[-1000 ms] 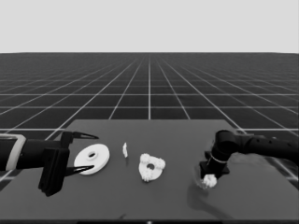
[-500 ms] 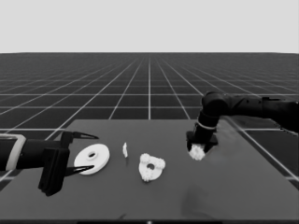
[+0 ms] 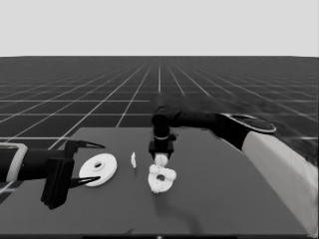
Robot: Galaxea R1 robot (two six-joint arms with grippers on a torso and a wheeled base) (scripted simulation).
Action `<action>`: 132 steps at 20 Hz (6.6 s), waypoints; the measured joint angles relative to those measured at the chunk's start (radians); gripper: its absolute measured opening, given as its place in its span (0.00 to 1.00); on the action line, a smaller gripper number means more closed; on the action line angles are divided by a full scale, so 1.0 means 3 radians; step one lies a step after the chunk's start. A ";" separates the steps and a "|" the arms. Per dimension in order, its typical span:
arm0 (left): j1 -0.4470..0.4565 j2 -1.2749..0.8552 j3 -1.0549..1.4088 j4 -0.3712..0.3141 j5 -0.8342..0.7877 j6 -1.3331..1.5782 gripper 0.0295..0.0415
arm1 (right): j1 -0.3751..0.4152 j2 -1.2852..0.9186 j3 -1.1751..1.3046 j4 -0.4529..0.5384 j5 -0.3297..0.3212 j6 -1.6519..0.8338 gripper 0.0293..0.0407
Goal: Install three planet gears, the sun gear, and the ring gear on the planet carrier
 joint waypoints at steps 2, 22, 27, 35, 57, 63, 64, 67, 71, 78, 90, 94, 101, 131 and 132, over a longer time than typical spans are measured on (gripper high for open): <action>0.0000 0.0000 0.0000 0.0000 0.0000 0.0000 0.75 | -0.0506 0.0049 -0.0178 -0.0419 0.0103 -0.0111 0.15; 0.0000 0.0000 0.0000 0.0000 0.0000 0.0000 0.75 | -0.0743 0.0107 -0.0387 -0.0611 0.0192 0.0168 0.14; 0.0000 0.0000 0.0000 0.0000 0.0000 0.0000 0.75 | -0.0758 0.0103 -0.0389 -0.0611 0.0193 0.0342 0.15; 0.0000 0.0000 0.0000 0.0000 0.0000 0.0000 0.75 | -0.0761 0.0103 -0.0390 -0.0611 0.0193 0.0622 0.15; 0.0000 0.0000 0.0000 0.0000 0.0000 0.0000 0.75 | -0.0762 0.0102 -0.0390 -0.0611 0.0192 0.1390 0.15; 0.0000 0.0000 0.0000 0.0000 0.0000 0.0000 0.75 | -0.0764 0.0102 -0.0390 -0.0611 0.0192 0.1599 0.15; 0.0000 0.0000 0.0000 0.0000 0.0000 0.0000 0.75 | -0.0764 0.0102 -0.0389 -0.0611 0.0192 0.1634 0.15; 0.0000 0.0000 0.0000 0.0000 0.0000 0.0000 0.75 | -0.0764 0.0102 -0.0390 -0.0611 0.0192 0.1739 0.15; 0.0000 0.0000 0.0000 0.0000 0.0000 0.0000 0.75 | -0.0765 0.0102 -0.0390 -0.0611 0.0192 0.1878 0.15; 0.0000 0.0000 0.0000 0.0000 0.0000 0.0000 0.75 | -0.0767 0.0102 -0.0390 -0.0612 0.0192 0.2123 0.15; 0.0000 0.0000 0.0000 0.0000 0.0000 0.0000 0.75 | -0.0768 0.0102 -0.0390 -0.0612 0.0192 0.2541 0.15; 0.0000 0.0000 0.0000 0.0000 0.0000 0.0000 0.75 | -0.0768 0.0102 -0.0390 -0.0612 0.0192 0.2681 0.15; 0.0000 0.0000 0.0000 0.0000 0.0000 0.0000 0.75 | -0.0767 0.0102 -0.0390 -0.0612 0.0192 0.2925 0.15; 0.0000 0.0000 0.0000 0.0000 0.0000 0.0000 0.75 | -0.0797 -0.2276 0.2621 -0.1172 0.0779 -0.2268 0.89; 0.0000 0.0000 0.0000 0.0000 0.0000 0.0000 0.75 | -0.1158 -0.3143 0.3300 -0.1528 0.0967 -0.2781 0.84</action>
